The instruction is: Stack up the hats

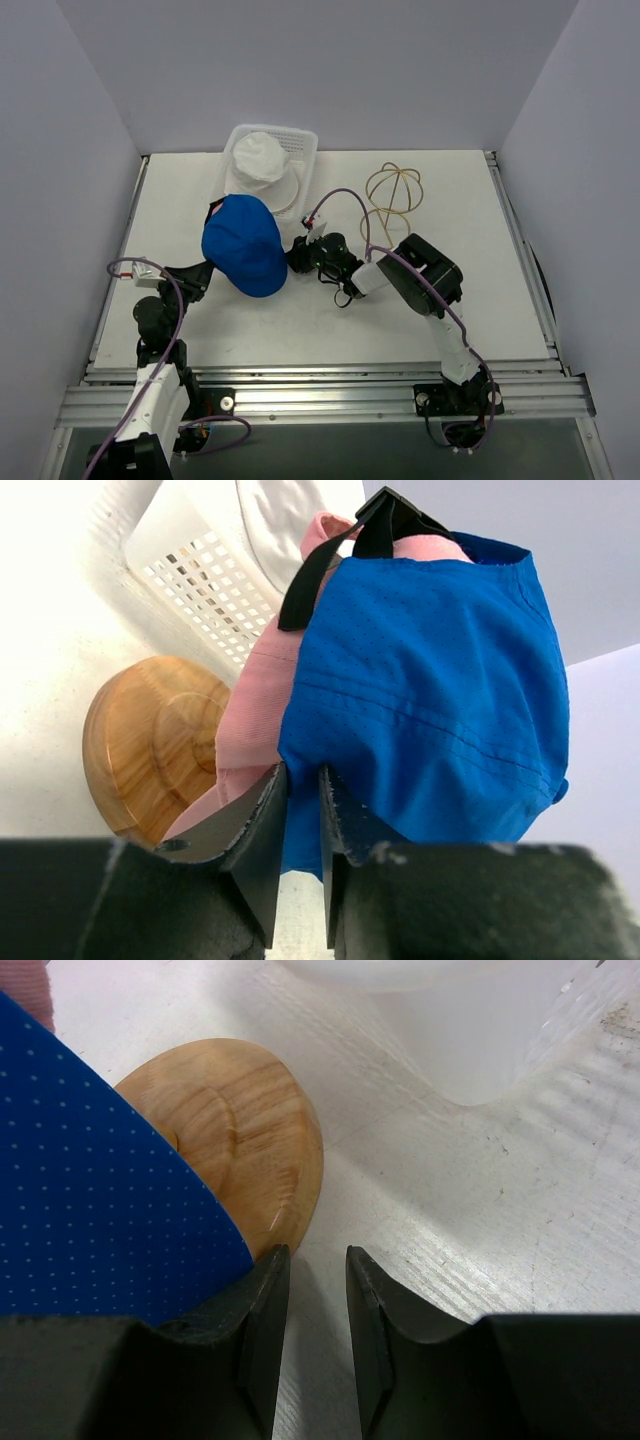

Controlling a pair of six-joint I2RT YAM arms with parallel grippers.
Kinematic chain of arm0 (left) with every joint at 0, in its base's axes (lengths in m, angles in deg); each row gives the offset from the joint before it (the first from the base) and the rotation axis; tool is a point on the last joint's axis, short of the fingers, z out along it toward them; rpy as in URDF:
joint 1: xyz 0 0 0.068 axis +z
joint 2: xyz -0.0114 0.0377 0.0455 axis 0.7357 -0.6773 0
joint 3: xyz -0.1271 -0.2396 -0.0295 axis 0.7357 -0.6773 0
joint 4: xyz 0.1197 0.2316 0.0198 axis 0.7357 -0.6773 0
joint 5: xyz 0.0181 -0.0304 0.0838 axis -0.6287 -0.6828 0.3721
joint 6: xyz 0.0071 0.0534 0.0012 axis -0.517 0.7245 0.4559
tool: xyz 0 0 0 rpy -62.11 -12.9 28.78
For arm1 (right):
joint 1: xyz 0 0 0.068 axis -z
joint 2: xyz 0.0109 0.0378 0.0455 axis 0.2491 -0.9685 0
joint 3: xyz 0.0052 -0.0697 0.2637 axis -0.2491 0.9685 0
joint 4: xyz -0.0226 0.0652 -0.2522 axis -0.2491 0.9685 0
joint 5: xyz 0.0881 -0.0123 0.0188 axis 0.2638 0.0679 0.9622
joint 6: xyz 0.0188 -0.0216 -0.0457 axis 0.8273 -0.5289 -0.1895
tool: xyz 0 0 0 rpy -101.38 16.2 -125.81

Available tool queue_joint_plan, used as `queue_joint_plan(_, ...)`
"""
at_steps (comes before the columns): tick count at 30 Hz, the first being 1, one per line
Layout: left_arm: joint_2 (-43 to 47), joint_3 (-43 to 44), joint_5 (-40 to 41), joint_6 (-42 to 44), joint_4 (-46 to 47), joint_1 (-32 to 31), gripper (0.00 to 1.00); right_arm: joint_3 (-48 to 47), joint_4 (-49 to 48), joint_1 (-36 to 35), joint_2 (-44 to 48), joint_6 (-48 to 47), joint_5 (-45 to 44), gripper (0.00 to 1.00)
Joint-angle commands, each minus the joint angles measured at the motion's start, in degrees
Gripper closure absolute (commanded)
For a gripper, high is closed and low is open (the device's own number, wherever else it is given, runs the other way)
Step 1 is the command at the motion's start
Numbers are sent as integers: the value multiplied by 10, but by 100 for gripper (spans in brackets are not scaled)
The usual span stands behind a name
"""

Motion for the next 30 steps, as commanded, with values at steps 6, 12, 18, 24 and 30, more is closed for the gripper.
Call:
queue_joint_plan(6, -5, -14, 39, -7, 2, -3, 93, 6, 5, -7, 25, -3, 2, 74)
queue_joint_plan(12, -18, -12, 56, -13, -12, -4, 98, 11, 5, -6, 31, -4, 0, 74)
queue_joint_plan(18, -28, -5, 84, -15, -62, -4, 98, 14, 3, -6, 35, -4, 0, 74)
queue_joint_plan(24, -36, 6, 108, -3, -93, -4, 98, 14, 4, -6, 34, -5, 1, 74)
queue_joint_plan(30, -47, 10, 115, 7, -85, -3, 98, 12, 4, -6, 28, -6, 1, 74)
